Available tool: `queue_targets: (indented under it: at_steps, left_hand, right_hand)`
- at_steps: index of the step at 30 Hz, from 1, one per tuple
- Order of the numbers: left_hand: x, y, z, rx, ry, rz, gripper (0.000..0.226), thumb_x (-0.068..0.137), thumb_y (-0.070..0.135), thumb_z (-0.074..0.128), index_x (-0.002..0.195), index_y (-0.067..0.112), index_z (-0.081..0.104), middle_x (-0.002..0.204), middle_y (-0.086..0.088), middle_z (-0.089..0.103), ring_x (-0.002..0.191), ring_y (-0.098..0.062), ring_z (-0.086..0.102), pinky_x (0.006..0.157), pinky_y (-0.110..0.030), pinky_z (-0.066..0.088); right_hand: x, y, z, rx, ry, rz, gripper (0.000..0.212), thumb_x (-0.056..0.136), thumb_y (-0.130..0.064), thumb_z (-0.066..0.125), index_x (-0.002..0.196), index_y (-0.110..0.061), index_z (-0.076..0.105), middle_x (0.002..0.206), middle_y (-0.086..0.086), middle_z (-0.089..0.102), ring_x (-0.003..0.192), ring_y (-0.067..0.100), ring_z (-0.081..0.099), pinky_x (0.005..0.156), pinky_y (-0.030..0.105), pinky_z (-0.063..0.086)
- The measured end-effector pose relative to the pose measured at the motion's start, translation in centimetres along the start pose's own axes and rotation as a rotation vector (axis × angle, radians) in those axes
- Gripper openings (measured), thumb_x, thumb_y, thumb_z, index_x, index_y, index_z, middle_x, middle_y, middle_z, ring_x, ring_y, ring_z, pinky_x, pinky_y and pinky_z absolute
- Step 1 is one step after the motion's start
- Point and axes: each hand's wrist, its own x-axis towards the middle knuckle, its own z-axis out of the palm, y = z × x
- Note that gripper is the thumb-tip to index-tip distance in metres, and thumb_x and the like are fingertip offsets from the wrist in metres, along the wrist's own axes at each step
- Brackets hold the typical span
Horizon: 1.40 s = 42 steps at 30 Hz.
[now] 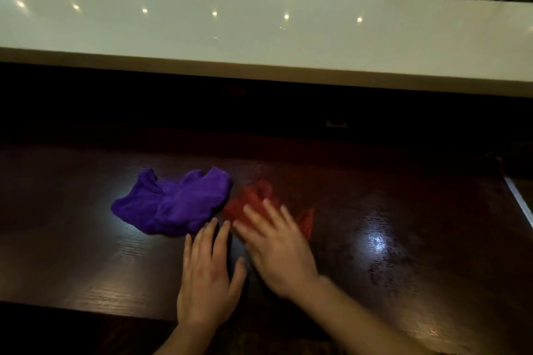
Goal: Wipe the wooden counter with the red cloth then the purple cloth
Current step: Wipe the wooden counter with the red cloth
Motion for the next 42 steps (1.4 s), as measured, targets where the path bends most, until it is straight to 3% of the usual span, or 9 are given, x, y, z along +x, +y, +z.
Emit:
queue_targets:
  at_steps: [4, 7, 11, 15, 18, 20, 27, 34, 42]
  left_hand:
    - [-0.2, -0.2, 0.4, 0.004, -0.005, 0.027, 0.067, 0.087, 0.048, 0.042, 0.145, 0.016, 0.041, 0.149, -0.013, 0.043, 0.141, -0.026, 0.034, 0.118, -0.056, 0.018]
    - [0.1, -0.4, 0.6, 0.051, -0.012, 0.019, 0.066, 0.086, 0.049, 0.041, 0.143, 0.017, 0.045, 0.146, -0.012, 0.047, 0.139, -0.027, 0.036, 0.118, -0.055, 0.017]
    - [0.2, 0.2, 0.6, 0.124, -0.028, 0.012, 0.064, 0.084, 0.049, 0.041, 0.137, 0.015, 0.054, 0.142, -0.017, 0.050, 0.135, -0.034, 0.041, 0.116, -0.058, 0.019]
    - [0.2, 0.6, 0.3, 0.169, -0.043, 0.011, 0.061, 0.083, 0.048, 0.040, 0.132, 0.016, 0.058, 0.141, -0.020, 0.050, 0.134, -0.037, 0.041, 0.114, -0.061, 0.023]
    - [0.1, 0.8, 0.2, 0.218, -0.081, 0.009, 0.063, 0.084, 0.049, 0.038, 0.135, 0.018, 0.056, 0.144, -0.020, 0.047, 0.137, -0.036, 0.038, 0.115, -0.060, 0.021]
    - [0.3, 0.8, 0.1, 0.230, -0.085, 0.017, 0.064, 0.084, 0.050, 0.037, 0.136, 0.018, 0.055, 0.145, -0.021, 0.046, 0.138, -0.036, 0.037, 0.115, -0.062, 0.021]
    - [0.4, 1.1, -0.1, 0.263, -0.135, 0.026, 0.067, 0.086, 0.054, 0.031, 0.145, 0.024, 0.046, 0.154, -0.019, 0.037, 0.145, -0.035, 0.027, 0.117, -0.062, 0.015]
    - [0.4, 0.5, 0.2, 0.259, -0.138, 0.027, 0.065, 0.086, 0.054, 0.033, 0.143, 0.026, 0.047, 0.154, -0.016, 0.038, 0.144, -0.032, 0.028, 0.116, -0.061, 0.017]
    - [0.4, 0.6, 0.4, 0.270, -0.128, 0.028, 0.065, 0.086, 0.052, 0.035, 0.143, 0.025, 0.048, 0.152, -0.017, 0.040, 0.144, -0.033, 0.029, 0.115, -0.062, 0.018]
  right_hand:
    - [-9.2, 3.0, -0.1, 0.022, -0.006, -0.062, 0.053, 0.096, -0.047, 0.043, 0.147, -0.048, 0.030, 0.161, -0.013, 0.025, 0.150, 0.022, 0.017, 0.120, 0.045, 0.016]
    - [-12.7, 12.7, -3.1, -0.056, 0.072, 0.330, 0.051, 0.097, -0.044, 0.035, 0.148, -0.045, 0.029, 0.160, -0.007, 0.029, 0.149, 0.025, 0.023, 0.115, 0.053, 0.028]
    - [-10.7, 19.6, -5.9, 0.006, 0.143, 0.874, 0.047, 0.102, -0.043, 0.033, 0.149, -0.041, 0.030, 0.161, -0.001, 0.028, 0.149, 0.032, 0.019, 0.117, 0.055, 0.021]
    - [-7.3, 12.0, -3.3, -0.041, 0.123, 0.603, 0.049, 0.099, -0.045, 0.030, 0.146, -0.037, 0.041, 0.158, -0.001, 0.035, 0.146, 0.035, 0.027, 0.117, 0.055, 0.024]
    - [-9.6, 6.2, -0.9, -0.027, 0.057, 0.247, 0.048, 0.100, -0.050, 0.031, 0.147, -0.047, 0.030, 0.160, -0.009, 0.029, 0.149, 0.028, 0.021, 0.120, 0.049, 0.017]
    - [-11.0, 7.5, -1.4, -0.014, -0.003, 0.173, 0.049, 0.100, -0.051, 0.032, 0.147, -0.053, 0.023, 0.161, -0.013, 0.024, 0.150, 0.022, 0.016, 0.121, 0.046, 0.015]
    - [-3.7, 16.1, -4.8, 0.058, 0.071, 0.769, 0.049, 0.101, -0.047, 0.033, 0.149, -0.049, 0.022, 0.164, -0.011, 0.016, 0.152, 0.027, 0.007, 0.122, 0.048, 0.008]
    - [-8.1, 8.8, -1.7, -0.013, 0.029, 0.239, 0.050, 0.098, -0.049, 0.034, 0.147, -0.053, 0.023, 0.160, -0.012, 0.029, 0.149, 0.024, 0.020, 0.120, 0.046, 0.018]
    - [-13.5, 18.4, -5.0, 0.054, 0.177, 1.011, 0.047, 0.102, -0.043, 0.033, 0.149, -0.041, 0.032, 0.161, -0.004, 0.026, 0.150, 0.030, 0.016, 0.120, 0.053, 0.016]
